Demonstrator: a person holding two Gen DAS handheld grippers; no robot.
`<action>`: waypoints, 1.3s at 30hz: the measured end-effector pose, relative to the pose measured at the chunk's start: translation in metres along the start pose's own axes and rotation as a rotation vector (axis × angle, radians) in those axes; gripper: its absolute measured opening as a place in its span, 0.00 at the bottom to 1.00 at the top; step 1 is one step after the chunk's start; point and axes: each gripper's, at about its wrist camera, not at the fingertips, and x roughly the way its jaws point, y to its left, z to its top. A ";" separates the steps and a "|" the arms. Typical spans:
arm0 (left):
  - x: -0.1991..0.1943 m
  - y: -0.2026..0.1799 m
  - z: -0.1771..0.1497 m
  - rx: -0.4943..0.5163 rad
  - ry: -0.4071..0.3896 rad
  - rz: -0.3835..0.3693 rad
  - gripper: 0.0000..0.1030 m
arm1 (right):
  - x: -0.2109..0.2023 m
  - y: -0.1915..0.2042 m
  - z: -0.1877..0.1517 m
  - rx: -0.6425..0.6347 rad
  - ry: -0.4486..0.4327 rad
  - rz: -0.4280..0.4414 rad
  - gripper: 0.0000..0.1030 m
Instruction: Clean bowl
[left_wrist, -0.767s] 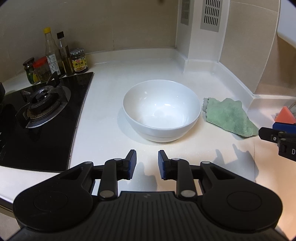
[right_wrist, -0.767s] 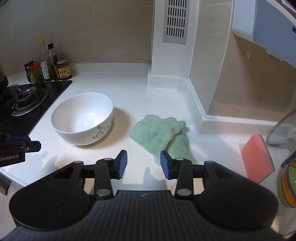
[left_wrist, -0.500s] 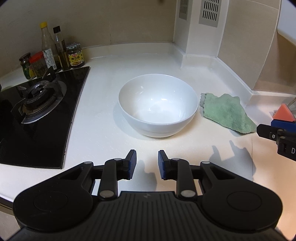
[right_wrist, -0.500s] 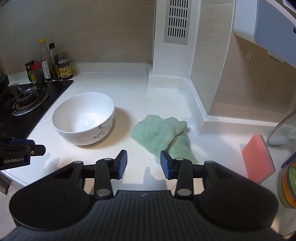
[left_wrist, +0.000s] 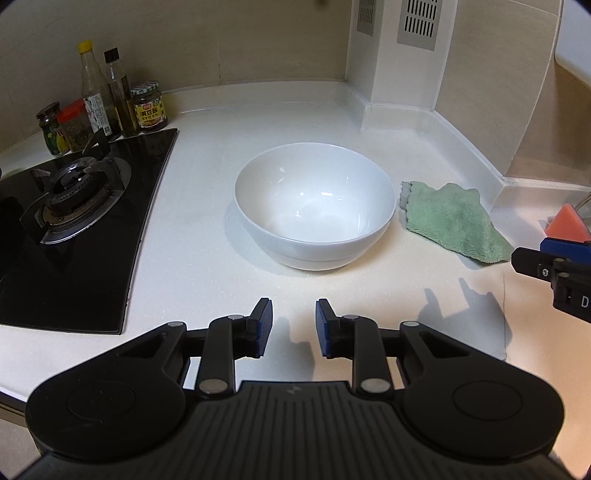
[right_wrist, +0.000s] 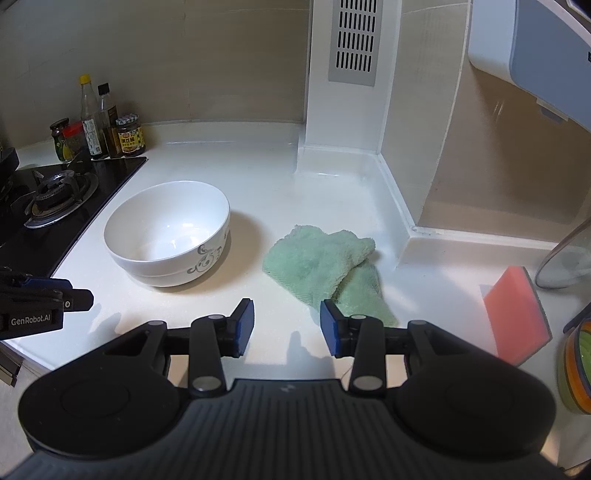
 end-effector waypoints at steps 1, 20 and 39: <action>0.000 -0.001 0.000 0.000 0.000 0.000 0.30 | 0.000 0.000 0.000 0.000 0.001 0.000 0.34; 0.013 -0.002 0.002 0.002 0.025 0.005 0.30 | 0.013 -0.003 0.001 0.006 0.029 0.008 0.34; 0.029 0.004 0.022 -0.009 0.072 0.043 0.30 | 0.058 -0.043 0.006 0.091 0.044 0.008 0.34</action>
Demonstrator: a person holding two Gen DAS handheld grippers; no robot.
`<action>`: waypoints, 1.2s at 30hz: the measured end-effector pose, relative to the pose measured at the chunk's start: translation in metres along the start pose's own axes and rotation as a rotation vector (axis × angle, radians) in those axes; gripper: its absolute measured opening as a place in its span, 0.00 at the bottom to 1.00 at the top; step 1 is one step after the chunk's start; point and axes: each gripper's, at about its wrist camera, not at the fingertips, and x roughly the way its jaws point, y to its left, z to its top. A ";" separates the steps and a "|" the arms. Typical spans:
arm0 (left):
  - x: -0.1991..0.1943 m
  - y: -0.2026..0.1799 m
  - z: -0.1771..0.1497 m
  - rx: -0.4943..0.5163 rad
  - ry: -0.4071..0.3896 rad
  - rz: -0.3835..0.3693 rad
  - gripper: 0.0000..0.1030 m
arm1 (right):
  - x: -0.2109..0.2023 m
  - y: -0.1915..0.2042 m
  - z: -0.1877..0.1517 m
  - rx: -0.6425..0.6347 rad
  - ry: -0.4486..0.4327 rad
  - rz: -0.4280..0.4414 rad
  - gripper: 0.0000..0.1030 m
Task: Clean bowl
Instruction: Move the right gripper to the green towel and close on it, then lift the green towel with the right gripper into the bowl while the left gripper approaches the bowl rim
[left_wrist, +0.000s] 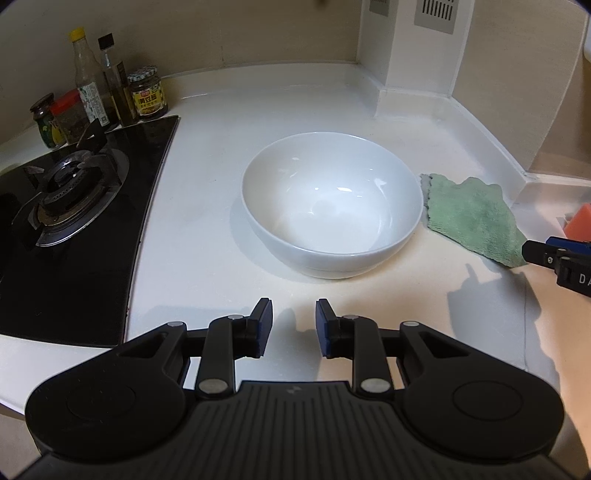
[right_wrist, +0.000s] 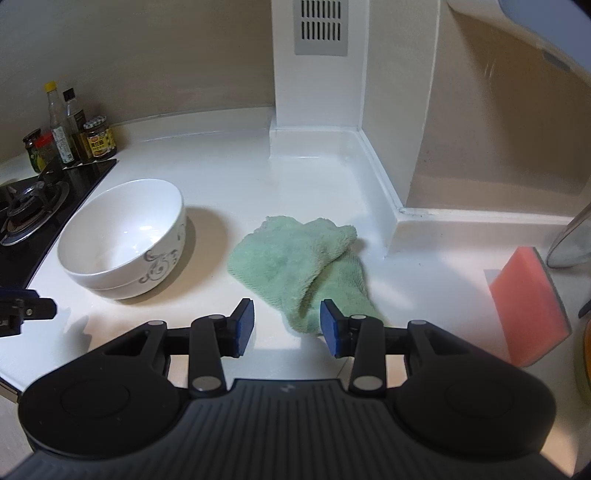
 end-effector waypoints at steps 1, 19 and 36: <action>0.000 0.000 0.002 -0.003 0.002 0.007 0.30 | 0.003 -0.002 0.001 -0.001 0.000 0.003 0.34; 0.010 -0.003 0.010 -0.013 0.059 0.080 0.30 | 0.085 -0.020 0.012 -0.075 0.064 0.113 0.18; 0.026 0.055 0.057 -0.061 -0.018 -0.079 0.28 | -0.011 0.025 0.077 -0.174 -0.081 0.202 0.12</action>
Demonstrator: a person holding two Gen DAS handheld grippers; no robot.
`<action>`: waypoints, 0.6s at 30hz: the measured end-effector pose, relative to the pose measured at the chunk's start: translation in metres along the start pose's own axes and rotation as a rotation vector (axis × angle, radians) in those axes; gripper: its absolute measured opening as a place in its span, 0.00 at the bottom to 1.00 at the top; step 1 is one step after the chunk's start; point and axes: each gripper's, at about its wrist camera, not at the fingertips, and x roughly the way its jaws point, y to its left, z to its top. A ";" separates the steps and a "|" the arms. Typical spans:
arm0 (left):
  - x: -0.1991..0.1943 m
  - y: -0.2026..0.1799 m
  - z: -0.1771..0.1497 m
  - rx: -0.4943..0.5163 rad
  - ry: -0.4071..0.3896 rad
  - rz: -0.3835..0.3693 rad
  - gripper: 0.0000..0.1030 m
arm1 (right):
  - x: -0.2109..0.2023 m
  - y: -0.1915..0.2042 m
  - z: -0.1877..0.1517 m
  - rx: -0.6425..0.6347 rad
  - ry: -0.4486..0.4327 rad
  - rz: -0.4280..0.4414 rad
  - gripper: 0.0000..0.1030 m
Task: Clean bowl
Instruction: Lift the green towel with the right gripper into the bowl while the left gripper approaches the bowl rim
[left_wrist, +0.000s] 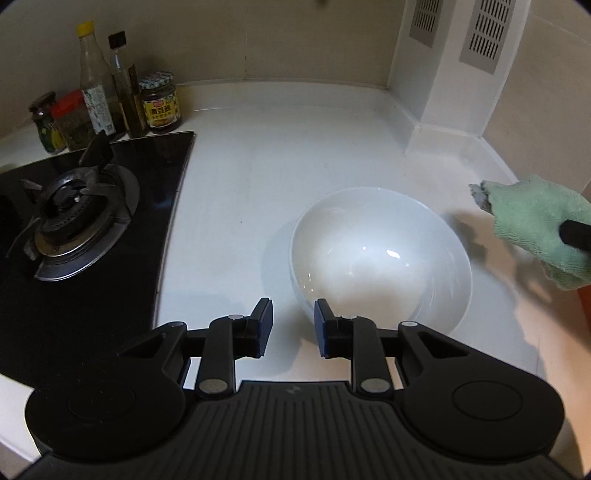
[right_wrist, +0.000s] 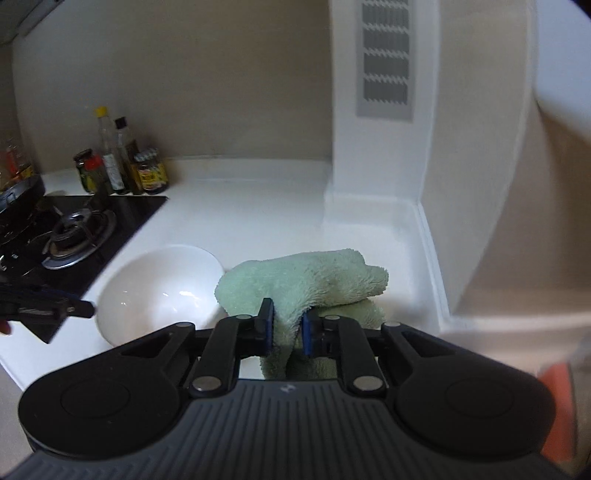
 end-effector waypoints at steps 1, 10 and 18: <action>0.001 0.002 0.001 0.003 -0.003 -0.005 0.28 | 0.001 0.008 0.008 -0.023 0.005 0.025 0.12; 0.009 0.018 0.011 0.036 0.005 -0.114 0.28 | 0.068 0.093 0.040 -0.324 0.242 0.148 0.12; 0.030 0.022 0.015 0.090 0.076 -0.198 0.29 | 0.132 0.122 0.035 -0.428 0.469 0.128 0.13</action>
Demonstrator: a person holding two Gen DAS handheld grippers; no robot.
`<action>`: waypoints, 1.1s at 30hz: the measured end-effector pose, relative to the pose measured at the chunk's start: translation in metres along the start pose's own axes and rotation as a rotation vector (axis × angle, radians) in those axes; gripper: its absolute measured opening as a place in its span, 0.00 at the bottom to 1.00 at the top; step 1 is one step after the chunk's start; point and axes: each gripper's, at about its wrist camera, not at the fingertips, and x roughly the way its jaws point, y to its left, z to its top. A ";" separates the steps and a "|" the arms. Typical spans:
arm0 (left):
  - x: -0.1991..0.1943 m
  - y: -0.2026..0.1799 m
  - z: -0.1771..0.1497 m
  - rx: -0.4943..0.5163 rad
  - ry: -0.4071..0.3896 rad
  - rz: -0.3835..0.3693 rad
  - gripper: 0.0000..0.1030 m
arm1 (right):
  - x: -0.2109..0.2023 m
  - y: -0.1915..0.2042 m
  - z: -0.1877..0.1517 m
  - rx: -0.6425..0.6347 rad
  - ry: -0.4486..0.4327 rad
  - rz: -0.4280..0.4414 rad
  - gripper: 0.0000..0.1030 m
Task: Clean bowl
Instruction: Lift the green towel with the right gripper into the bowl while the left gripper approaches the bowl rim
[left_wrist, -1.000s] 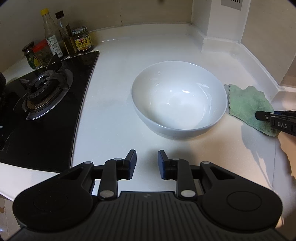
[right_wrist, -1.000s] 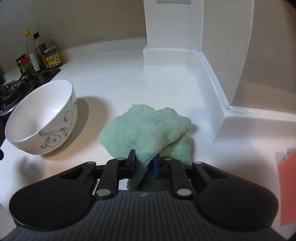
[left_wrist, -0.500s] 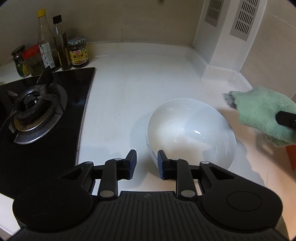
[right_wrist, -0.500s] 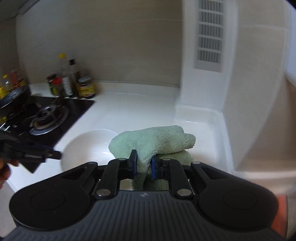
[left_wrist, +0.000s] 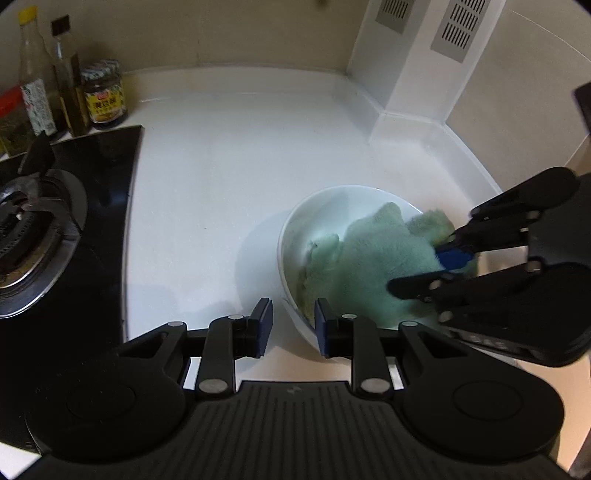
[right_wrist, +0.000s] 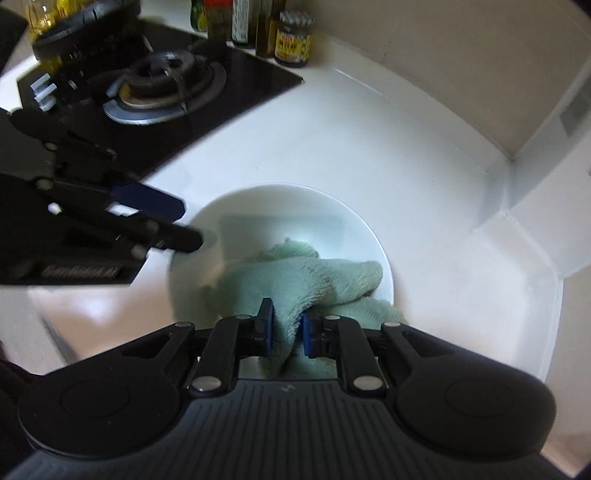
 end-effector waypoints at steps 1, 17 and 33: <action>0.001 0.000 0.000 0.006 0.002 -0.005 0.29 | 0.004 0.000 0.000 -0.003 0.012 -0.005 0.14; 0.017 -0.012 0.007 -0.006 0.037 0.071 0.18 | 0.002 -0.039 -0.004 0.024 -0.040 0.137 0.31; 0.015 -0.012 0.005 0.023 0.030 0.071 0.15 | 0.037 -0.017 0.018 -0.108 -0.009 0.251 0.19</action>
